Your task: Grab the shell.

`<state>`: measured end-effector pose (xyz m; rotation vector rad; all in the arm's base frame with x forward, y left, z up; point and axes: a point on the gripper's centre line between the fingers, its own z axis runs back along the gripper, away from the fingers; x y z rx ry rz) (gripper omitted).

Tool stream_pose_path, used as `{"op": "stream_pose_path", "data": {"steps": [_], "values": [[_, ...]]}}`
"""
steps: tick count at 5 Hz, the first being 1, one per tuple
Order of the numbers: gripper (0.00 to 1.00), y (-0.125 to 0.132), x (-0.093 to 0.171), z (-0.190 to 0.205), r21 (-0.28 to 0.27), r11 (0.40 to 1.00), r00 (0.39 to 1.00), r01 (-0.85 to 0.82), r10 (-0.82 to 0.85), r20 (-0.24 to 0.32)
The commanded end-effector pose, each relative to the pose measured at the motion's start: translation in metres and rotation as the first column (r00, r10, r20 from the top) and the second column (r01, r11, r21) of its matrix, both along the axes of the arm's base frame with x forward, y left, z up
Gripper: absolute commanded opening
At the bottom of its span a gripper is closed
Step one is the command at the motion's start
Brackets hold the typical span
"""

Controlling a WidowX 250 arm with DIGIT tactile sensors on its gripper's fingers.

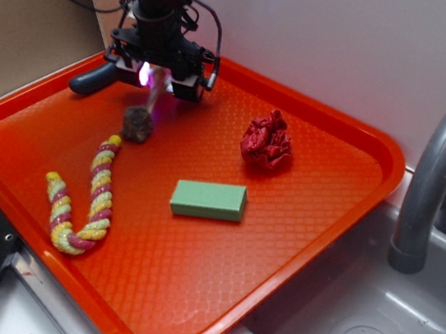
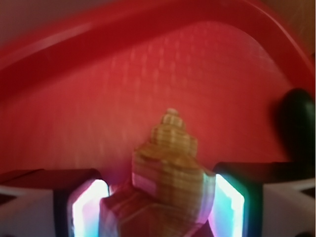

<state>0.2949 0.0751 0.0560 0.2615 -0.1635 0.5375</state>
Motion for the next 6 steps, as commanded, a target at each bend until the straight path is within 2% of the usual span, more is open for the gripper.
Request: {"op": "stream_pose_path", "data": {"steps": [1, 2, 3, 4, 5, 6], "values": [[0.00, -0.025, -0.020, 0.110, -0.033, 0.974, 0.971, 0.226, -0.223, 0.085], [0.00, -0.032, -0.040, 0.126, -0.052, 0.950, 0.951, 0.308, -0.307, 0.033], [0.00, -0.039, -0.047, 0.147, -0.086, 0.910, 0.912, 0.406, -0.409, -0.021], [0.00, -0.050, -0.049, 0.170, -0.085, 0.862, 0.865, 0.499, -0.501, -0.006], [0.00, -0.055, -0.055, 0.190, -0.046, 0.853, 0.854, 0.520, -0.519, 0.038], [0.00, -0.059, -0.055, 0.190, -0.045, 0.822, 0.822, 0.567, -0.569, -0.024]]}}
